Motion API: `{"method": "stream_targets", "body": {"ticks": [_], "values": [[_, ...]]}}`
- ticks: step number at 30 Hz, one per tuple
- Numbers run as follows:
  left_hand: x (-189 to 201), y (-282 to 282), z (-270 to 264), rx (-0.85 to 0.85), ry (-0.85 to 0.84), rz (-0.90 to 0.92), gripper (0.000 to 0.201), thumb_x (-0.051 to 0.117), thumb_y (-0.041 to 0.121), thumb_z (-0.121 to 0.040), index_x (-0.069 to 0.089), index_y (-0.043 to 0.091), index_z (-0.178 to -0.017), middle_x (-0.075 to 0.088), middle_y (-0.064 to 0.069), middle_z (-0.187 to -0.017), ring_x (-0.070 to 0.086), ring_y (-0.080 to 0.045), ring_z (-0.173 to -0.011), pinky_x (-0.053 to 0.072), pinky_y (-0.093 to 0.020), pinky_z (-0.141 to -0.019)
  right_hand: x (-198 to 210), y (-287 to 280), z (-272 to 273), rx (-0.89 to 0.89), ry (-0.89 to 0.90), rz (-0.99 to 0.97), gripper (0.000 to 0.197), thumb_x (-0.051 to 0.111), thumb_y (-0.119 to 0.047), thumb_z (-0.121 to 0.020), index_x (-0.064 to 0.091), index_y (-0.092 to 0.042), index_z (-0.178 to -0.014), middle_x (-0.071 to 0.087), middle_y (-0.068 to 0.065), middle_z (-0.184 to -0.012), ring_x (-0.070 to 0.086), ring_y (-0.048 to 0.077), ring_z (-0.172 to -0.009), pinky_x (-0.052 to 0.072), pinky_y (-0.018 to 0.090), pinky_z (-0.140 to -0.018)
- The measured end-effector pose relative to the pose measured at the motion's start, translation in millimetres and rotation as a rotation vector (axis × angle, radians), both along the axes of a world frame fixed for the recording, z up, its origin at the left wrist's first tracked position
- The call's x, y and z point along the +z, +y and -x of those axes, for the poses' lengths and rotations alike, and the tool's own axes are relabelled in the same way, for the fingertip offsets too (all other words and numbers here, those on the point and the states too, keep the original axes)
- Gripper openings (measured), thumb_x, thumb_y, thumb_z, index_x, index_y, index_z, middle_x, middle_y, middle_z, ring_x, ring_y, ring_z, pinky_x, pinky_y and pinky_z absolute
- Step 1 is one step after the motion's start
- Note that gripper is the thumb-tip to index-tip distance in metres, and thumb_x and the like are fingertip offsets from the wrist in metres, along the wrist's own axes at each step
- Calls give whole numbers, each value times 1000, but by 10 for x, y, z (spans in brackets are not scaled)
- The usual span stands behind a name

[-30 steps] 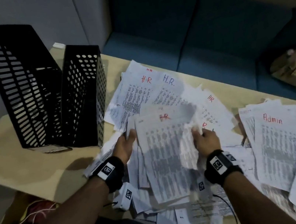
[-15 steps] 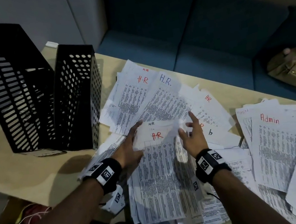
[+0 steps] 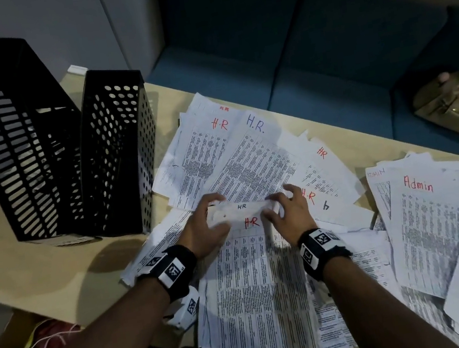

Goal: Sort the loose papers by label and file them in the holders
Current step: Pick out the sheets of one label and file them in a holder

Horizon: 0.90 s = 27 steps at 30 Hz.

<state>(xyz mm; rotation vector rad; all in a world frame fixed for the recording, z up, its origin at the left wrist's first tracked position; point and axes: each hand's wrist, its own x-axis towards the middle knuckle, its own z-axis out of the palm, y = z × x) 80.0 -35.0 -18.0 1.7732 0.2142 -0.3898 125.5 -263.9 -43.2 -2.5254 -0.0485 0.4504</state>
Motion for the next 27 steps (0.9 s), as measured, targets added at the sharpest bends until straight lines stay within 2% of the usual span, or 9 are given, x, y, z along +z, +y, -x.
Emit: {"method": "stream_targets", "body": {"ticks": [3, 6, 8, 11, 14, 17, 20, 23, 27], "values": [[-96, -1, 103, -42, 97, -82, 74, 72, 20, -83, 30, 42, -140, 39, 1, -145, 52, -15, -118, 46, -42, -100, 11, -4, 17, -140, -19, -154, 27, 54, -37, -94, 63, -18, -111, 37, 6, -137, 43, 20, -120, 39, 31, -99], [-162, 7, 217, -53, 156, -184, 33, 61, 17, -91, 56, 29, -122, 67, -3, -110, 64, -7, -90, 56, -20, -66, 40, -128, 5, -288, -64, -279, 28, 51, -30, -97, 59, -14, -118, 53, 9, -129, 54, 17, -106, 46, 21, -84], [-148, 52, 226, 105, 168, -83, 35, 56, 9, -91, 60, 28, -120, 68, 4, -104, 64, -12, -95, 53, -20, -71, 137, -298, -22, -448, -46, -340, 31, 52, -18, -96, 55, -11, -126, 57, 11, -125, 61, 19, -93, 48, 11, -66], [-143, 199, 171, 219, 130, -137, 41, 55, 5, -93, 56, 23, -129, 63, 6, -116, 57, -16, -106, 42, -27, -89, 274, -649, 18, -425, 40, -175, 38, 60, -14, -92, 55, -10, -129, 58, 9, -124, 58, 21, -100, 46, 20, -81], [-259, 367, 123, 192, 82, -288, 42, 57, 7, -91, 55, 22, -131, 64, -1, -123, 57, -20, -112, 41, -28, -93, 342, -862, 220, -29, 171, 130, 55, 72, -36, -80, 51, -27, -130, 56, -4, -121, 58, 16, -105, 48, 30, -90], [-368, 405, 133, 246, 95, -294, 43, 55, 7, -92, 56, 25, -130, 65, -3, -123, 57, -26, -114, 43, -32, -96, 199, -928, 433, 326, 177, 551, 63, 62, -49, -74, 41, -35, -132, 43, -5, -136, 46, 19, -121, 37, 39, -102], [-370, 355, 143, 291, 95, -210, 41, 50, 5, -94, 57, 28, -127, 65, 2, -119, 56, -22, -111, 41, -31, -95, 213, -949, 438, 255, 220, 548, 52, 65, -40, -74, 46, -33, -122, 56, -2, -123, 53, 24, -113, 41, 36, -96], [-387, 369, 162, 303, 69, -183, 47, 49, 5, -93, 53, 31, -131, 65, 6, -120, 57, -20, -114, 42, -40, -105, 358, -1068, 358, 120, 243, 401, 18, 63, -25, -84, 58, -31, -100, 65, -1, -99, 63, 26, -97, 45, 29, -77], [-392, 452, 174, 325, 72, -172, 46, 50, 2, -92, 55, 26, -131, 66, 2, -119, 57, -22, -112, 41, -40, -105, 560, -1361, 216, -150, 204, 255, 35, 65, -33, -87, 61, -24, -121, 70, 7, -108, 62, 25, -94, 49, 34, -85]]}}
